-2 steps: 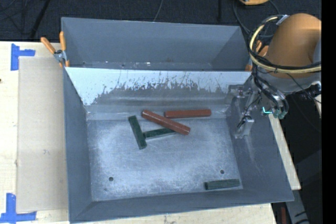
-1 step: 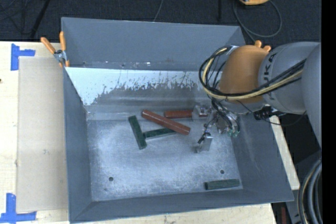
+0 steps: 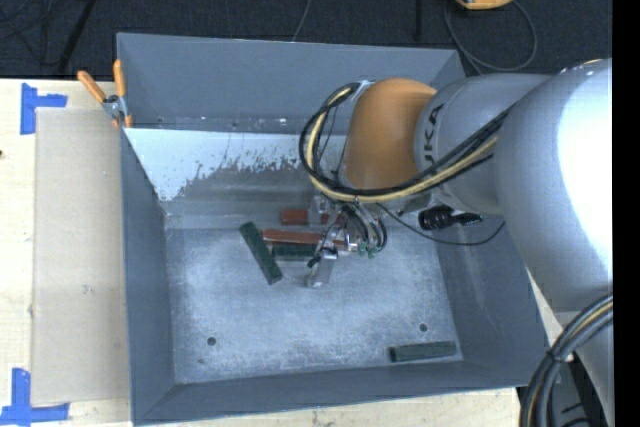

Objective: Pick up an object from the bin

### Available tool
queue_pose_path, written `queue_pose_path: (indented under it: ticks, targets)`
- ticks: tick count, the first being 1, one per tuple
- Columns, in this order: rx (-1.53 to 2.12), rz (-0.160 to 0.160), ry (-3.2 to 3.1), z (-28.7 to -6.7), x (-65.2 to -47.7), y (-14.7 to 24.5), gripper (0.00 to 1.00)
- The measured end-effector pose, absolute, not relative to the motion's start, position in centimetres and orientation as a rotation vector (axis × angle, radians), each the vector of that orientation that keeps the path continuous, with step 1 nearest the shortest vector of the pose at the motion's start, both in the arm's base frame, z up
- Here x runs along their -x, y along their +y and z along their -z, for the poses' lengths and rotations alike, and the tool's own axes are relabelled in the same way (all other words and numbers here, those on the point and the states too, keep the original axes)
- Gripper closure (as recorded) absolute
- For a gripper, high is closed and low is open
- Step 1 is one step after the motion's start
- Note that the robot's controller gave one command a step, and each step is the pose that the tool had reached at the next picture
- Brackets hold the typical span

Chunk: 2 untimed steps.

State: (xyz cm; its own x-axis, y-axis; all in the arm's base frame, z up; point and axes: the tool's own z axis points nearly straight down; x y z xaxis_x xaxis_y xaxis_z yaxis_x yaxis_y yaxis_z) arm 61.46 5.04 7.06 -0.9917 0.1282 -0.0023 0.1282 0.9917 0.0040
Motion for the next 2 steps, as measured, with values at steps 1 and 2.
queue_pose_path:
  ticks: [1,2]
  targets:
    - [-0.204,-0.002,3.123,-7.5,-61.8,4.6,1.0]
    - [-0.254,-0.001,3.122,-22.0,-60.3,1.4,1.0]
